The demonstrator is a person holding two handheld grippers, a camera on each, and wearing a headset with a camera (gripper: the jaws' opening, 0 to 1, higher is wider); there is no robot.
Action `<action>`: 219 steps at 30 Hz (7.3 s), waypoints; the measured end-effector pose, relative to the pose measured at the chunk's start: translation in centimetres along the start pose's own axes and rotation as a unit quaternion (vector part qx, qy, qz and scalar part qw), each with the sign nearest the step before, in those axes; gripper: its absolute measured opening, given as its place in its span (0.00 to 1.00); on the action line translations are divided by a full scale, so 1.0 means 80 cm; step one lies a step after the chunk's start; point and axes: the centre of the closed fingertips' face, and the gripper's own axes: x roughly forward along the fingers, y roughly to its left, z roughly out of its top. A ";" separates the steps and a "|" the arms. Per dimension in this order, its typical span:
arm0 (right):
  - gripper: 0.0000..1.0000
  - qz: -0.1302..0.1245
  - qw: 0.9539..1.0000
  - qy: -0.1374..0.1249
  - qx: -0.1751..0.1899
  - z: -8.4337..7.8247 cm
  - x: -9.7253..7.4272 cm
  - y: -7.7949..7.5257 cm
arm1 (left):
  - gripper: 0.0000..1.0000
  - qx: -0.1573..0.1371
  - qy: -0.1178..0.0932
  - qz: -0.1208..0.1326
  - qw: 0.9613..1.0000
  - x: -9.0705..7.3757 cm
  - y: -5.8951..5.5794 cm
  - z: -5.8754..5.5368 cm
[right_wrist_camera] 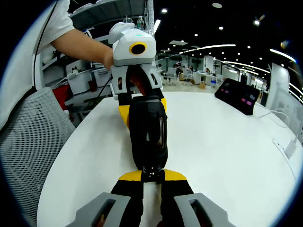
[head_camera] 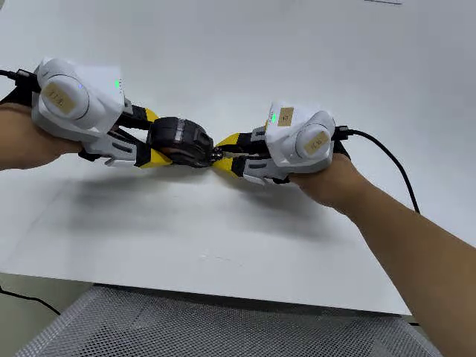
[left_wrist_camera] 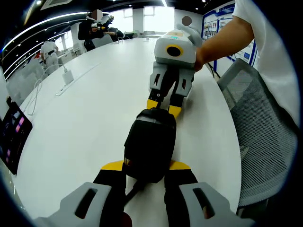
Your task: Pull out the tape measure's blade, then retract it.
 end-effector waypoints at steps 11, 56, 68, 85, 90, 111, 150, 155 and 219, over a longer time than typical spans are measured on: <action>0.08 -0.003 1.000 -0.002 -0.003 -0.005 -0.004 0.000 | 0.25 0.012 0.006 0.001 1.000 0.000 0.000 0.001; 0.08 -0.025 0.999 0.013 -0.017 -0.029 -0.056 -0.001 | 0.25 0.004 0.007 -0.001 1.000 -0.002 -0.001 0.000; 0.08 -0.028 0.999 0.017 -0.014 -0.038 -0.069 -0.003 | 0.25 0.006 0.008 -0.002 1.000 -0.001 -0.002 0.000; 0.08 -0.033 0.999 0.030 -0.015 -0.056 -0.090 -0.009 | 0.25 0.007 0.008 -0.002 1.000 -0.001 -0.001 0.000; 0.08 -0.034 0.999 0.032 -0.017 -0.058 -0.094 -0.009 | 0.25 0.007 0.008 -0.002 1.000 -0.001 -0.001 -0.001; 0.08 -0.041 0.998 0.045 -0.025 -0.069 -0.117 -0.006 | 0.25 0.009 0.009 -0.002 1.000 -0.001 -0.001 -0.001; 0.08 -0.041 0.996 0.073 -0.022 -0.096 -0.153 -0.008 | 0.25 0.010 0.008 -0.002 1.000 0.001 -0.001 0.000; 0.08 -0.043 0.996 0.077 -0.021 -0.100 -0.158 -0.009 | 0.25 0.010 0.007 -0.003 1.000 0.001 -0.001 0.000; 0.07 -0.057 0.988 0.146 -0.005 -0.148 -0.240 -0.016 | 0.25 0.007 0.007 -0.002 1.000 0.001 -0.001 0.002</action>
